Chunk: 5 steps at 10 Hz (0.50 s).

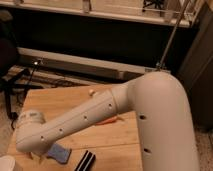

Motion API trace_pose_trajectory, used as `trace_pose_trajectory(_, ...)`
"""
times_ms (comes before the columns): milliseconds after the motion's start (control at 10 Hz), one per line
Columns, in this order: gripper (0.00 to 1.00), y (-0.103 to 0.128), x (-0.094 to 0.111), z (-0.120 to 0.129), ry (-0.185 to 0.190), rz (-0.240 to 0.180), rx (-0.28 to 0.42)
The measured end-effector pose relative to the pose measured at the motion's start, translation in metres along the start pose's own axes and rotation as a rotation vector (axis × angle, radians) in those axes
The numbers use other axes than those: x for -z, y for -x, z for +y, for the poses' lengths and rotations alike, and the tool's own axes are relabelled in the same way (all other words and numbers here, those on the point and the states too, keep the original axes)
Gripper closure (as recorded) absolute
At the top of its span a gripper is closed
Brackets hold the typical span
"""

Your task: Place the white sponge in the ceramic bowl

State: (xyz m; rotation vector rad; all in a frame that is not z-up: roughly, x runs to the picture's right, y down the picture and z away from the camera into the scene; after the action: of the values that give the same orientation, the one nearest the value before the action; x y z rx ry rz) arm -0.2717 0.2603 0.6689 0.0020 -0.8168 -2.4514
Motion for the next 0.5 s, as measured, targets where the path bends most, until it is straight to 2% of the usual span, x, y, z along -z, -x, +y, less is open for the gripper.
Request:
trace_pose_trajectory(100, 0.25, 0.000, 0.000, 0.008, -0.007, 0.010, -0.001)
trace_pose_trajectory(300, 0.25, 0.000, -0.008, 0.009, -0.025, 0.010, 0.027)
trace_pose_trajectory(500, 0.25, -0.002, -0.028, -0.007, -0.039, -0.017, 0.092)
